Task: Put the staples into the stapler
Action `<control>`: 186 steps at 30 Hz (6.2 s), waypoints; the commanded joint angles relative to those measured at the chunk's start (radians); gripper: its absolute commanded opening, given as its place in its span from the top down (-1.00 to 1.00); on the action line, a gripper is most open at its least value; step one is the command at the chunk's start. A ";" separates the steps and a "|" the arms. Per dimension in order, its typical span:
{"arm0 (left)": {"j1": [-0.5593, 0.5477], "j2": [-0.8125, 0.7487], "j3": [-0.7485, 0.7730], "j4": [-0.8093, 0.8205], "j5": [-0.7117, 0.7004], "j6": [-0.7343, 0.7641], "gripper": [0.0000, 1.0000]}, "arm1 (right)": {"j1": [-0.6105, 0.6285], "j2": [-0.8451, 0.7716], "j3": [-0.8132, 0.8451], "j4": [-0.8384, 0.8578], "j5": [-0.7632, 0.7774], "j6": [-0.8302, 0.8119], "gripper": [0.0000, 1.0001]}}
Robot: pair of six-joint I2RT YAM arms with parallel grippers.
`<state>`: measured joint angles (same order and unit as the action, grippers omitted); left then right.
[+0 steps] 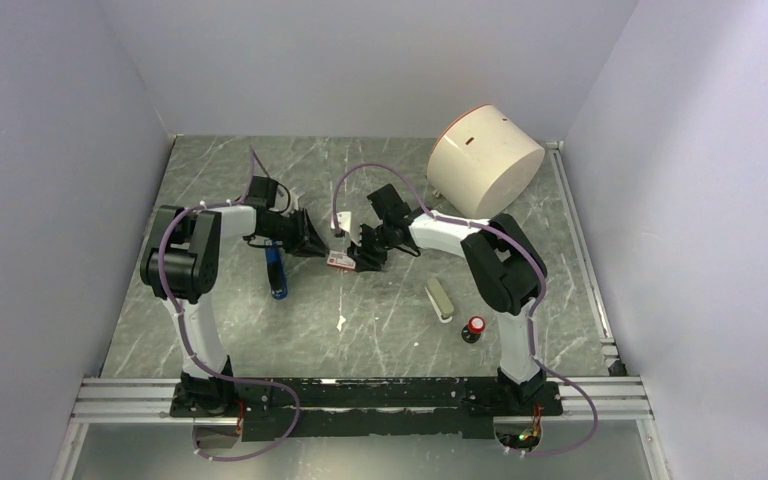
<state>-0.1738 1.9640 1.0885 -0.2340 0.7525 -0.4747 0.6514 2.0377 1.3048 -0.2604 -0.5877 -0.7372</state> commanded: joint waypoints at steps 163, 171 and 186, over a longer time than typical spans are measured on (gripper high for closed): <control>-0.042 -0.289 -0.086 -0.065 -0.309 0.028 -0.31 | 0.111 -0.096 -0.055 -0.043 0.751 1.352 0.47; -0.046 -0.228 -0.072 -0.031 -0.301 0.024 -0.09 | 0.073 -0.108 -0.094 0.011 0.633 1.362 0.47; -0.046 -0.175 -0.086 0.012 -0.241 0.012 0.32 | 0.055 -0.089 -0.084 0.036 0.555 1.347 0.81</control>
<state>-0.2134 1.7844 0.9878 -0.2611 0.4805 -0.4606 0.7124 1.9438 1.2217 -0.2359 -0.0071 0.6231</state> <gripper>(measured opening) 0.366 0.100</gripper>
